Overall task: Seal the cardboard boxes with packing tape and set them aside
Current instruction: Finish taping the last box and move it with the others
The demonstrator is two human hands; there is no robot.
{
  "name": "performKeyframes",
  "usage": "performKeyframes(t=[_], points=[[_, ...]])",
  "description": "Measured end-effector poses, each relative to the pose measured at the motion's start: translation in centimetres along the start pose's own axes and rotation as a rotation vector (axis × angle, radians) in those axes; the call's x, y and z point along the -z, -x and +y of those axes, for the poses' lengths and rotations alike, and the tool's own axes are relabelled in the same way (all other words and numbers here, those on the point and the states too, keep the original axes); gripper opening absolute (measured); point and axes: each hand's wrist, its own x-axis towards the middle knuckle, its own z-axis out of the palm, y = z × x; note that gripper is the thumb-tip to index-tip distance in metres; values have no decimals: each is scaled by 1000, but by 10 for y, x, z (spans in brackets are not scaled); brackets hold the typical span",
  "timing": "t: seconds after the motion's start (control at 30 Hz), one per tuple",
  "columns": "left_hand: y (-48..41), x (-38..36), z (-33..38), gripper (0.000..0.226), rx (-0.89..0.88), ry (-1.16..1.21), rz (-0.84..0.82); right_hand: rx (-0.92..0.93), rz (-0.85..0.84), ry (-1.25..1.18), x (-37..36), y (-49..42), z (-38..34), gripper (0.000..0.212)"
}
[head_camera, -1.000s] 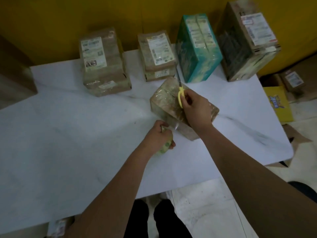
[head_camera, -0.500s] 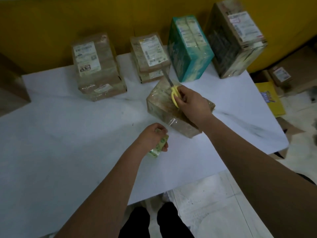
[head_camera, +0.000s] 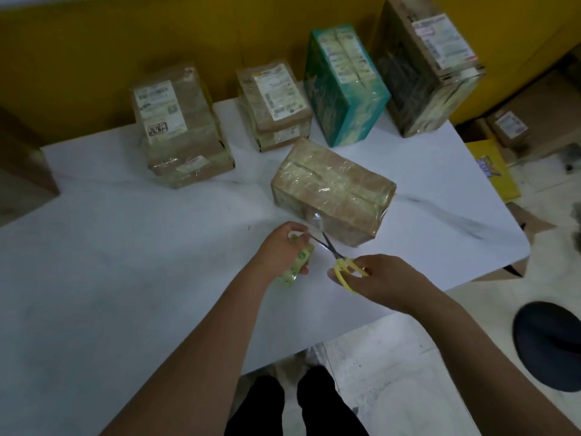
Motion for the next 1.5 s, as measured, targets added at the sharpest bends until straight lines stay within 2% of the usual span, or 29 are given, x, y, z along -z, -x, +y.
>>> performKeyframes(t=[0.13,0.3,0.37,0.43,0.5,0.63,0.8,0.93,1.07,1.13,1.17,1.23,1.3,1.37,1.43,1.5], points=[[-1,0,-5,30,-19,8,16,-35,-15,62,-1,-30,1,81],[1,0,-8,29,-10,13,15,0,-3,-23,2,-50,-6,82],[5,1,-8,26,-3,20,8,30,25,15,2,-54,-4,71],[9,1,-7,20,-3,22,-2,62,56,57,3,-52,1,49],[13,2,-9,11,-23,12,-5,53,79,17,4,-47,4,35],[24,8,-14,9,-15,-5,74,24,196,87,-7,-39,4,38],[39,20,-15,16,26,13,160,9,98,223,-56,-37,-2,26],[54,27,-15,12,9,28,164,23,232,217,-80,-36,-4,20],[71,34,-12,17,14,115,142,75,229,278,-76,-28,-19,22],[83,37,-5,17,13,151,136,123,296,312,-70,-25,-26,20],[89,39,-2,17,13,160,138,153,353,270,-66,-24,-32,17],[104,43,6,17,-8,166,138,221,409,-32,-58,-21,-50,26],[120,48,14,18,-42,169,135,299,308,-326,-48,-14,-77,40],[137,53,21,18,-73,164,138,397,211,-378,-43,-9,-101,37],[152,61,23,19,-81,142,164,457,214,-352,-42,-5,-121,15],[168,70,16,21,-77,135,213,494,210,-351,-49,1,-138,8]])
